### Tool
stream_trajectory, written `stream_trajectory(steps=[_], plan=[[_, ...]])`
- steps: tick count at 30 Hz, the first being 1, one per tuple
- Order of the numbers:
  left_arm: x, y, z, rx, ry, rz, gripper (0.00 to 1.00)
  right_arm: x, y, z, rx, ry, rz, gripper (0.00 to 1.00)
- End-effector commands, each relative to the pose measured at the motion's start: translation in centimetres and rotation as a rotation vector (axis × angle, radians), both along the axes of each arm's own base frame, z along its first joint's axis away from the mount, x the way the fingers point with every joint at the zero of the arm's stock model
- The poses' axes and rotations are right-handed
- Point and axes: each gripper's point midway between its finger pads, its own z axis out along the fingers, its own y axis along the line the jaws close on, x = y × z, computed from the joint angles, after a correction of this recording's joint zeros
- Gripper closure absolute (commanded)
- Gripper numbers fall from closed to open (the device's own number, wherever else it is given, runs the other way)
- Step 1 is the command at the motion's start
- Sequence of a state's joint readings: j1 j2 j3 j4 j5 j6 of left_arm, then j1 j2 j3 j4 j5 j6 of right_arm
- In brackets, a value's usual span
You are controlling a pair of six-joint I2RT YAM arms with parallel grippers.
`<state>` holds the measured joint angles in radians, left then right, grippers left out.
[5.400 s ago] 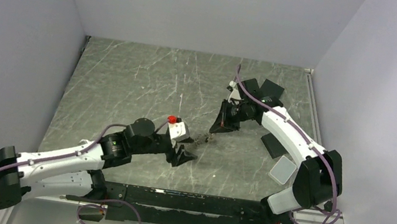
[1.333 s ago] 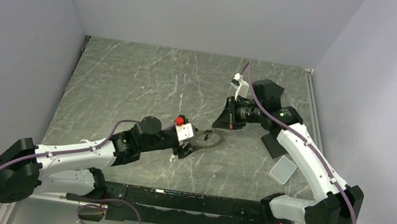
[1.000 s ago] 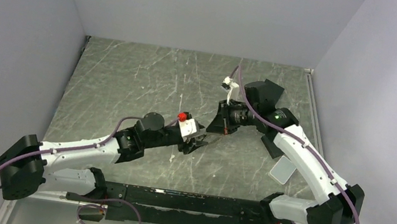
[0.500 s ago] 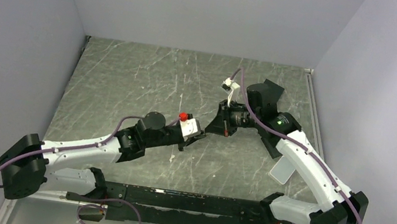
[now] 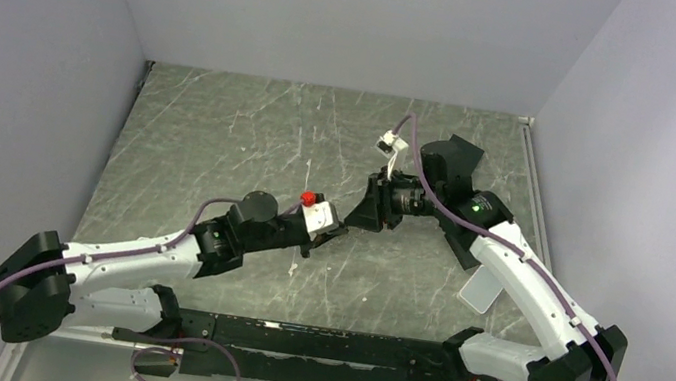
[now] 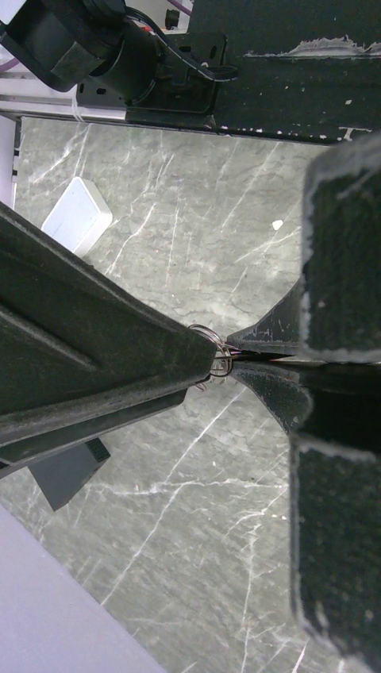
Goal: Put the keys on the keyring
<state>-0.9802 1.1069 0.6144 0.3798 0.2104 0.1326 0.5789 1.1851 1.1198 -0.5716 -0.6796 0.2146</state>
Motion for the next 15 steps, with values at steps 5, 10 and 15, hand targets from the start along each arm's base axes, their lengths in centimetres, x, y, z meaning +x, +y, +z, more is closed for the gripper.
stream_trajectory(steps=[5,10,15], plan=[[0.8,0.5,2.6,-0.111,-0.008,0.073,1.00,1.8,0.1,3.1,0.043,-0.127,-0.068,0.37],[1.9,1.3,3.6,-0.202,0.047,0.161,1.00,2.4,-0.7,3.7,0.077,-0.217,-0.141,0.37],[2.2,1.7,5.3,-0.293,0.119,0.201,1.00,2.8,-0.9,4.1,0.132,-0.327,-0.189,0.38]])
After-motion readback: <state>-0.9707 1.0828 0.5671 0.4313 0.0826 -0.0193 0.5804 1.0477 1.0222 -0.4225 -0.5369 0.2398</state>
